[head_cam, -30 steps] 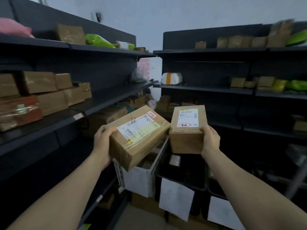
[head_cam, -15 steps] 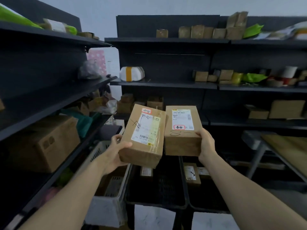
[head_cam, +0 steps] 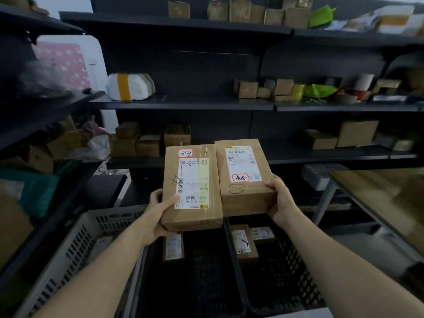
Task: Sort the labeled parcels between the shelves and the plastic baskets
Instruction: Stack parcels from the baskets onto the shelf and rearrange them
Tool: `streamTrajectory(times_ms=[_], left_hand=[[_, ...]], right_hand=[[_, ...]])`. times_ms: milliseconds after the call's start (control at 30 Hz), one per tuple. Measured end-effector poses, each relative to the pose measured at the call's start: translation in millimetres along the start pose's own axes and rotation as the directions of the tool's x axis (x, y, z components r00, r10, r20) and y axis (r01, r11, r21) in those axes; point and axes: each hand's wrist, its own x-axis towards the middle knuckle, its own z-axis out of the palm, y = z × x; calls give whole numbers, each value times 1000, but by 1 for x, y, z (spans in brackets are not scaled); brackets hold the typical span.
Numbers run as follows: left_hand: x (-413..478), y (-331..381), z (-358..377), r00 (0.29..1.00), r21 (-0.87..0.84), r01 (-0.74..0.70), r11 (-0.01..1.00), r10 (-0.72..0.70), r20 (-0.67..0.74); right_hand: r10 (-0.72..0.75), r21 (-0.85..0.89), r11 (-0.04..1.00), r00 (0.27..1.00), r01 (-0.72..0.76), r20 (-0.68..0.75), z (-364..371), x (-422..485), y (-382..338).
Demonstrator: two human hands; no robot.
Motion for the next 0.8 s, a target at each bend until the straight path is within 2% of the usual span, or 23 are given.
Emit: streamTrajectory(times_ms=[167,400,567,800], left_hand=[[56,3,16,999,44,-12,999,14,-34],[122,7,34,993,92,81,992,-72,-95],[153,4,34,976,71,148,987,-134,-172],[190,15,27,972,88,176,980,-159,-174]], right_hand=[[28,4,1000,1000,-28,15,-7,59,2],[107,-50,993,994,-107,14,-10,136,7],[128,-102,987,991,-125,26,-3,168,13],[116,-206,972,993,-117,-17,9,194,9]])
